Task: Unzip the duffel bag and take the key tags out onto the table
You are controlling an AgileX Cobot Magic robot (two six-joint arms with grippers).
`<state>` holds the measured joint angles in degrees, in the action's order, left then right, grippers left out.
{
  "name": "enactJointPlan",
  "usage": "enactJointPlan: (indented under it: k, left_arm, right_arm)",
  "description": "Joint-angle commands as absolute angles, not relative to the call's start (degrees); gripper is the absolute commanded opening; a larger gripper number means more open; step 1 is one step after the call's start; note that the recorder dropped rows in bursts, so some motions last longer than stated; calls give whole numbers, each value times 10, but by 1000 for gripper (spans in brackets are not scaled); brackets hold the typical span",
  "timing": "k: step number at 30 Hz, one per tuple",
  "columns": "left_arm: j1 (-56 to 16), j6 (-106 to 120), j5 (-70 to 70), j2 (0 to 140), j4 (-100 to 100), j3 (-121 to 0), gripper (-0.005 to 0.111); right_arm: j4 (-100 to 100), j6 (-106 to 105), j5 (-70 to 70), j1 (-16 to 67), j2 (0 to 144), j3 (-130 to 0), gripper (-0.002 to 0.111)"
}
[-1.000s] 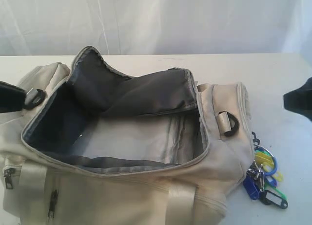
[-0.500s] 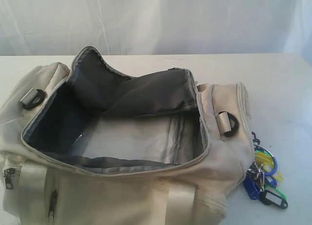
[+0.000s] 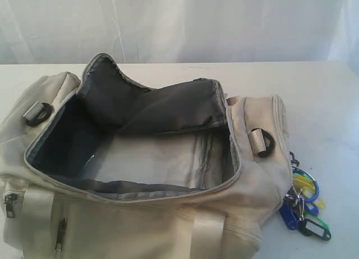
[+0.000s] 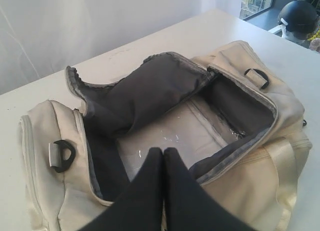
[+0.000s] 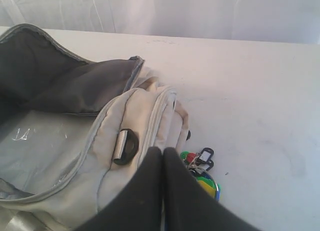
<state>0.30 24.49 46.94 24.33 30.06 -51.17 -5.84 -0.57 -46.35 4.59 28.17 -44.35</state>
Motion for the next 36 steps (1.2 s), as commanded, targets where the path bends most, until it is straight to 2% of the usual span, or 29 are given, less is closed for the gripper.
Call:
enactJointPlan:
  k: [1,15,22,26,30,36]
  left_arm:
    - [5,240,475,240,312,-508,0]
    - [13,240,476,240,310,-508,0]
    - [77,241,475,160,308,-508,0]
    - [86,245,472,102,307,-507,0]
    - [85,295,385,57,300,-488,0]
    - [85,295,156,2,368,-369,0]
  right_arm:
    - [-59,-13,-458,43,278,-447,0]
    - [-59,-13,-458,43,278,-447,0]
    - [-59,-13,-458,43,278,-447,0]
    - [-59,-13,-458,43,278,-447,0]
    - [-59,-13,-458,43,278,-447,0]
    - [-59,-13,-458,43,278,-447,0]
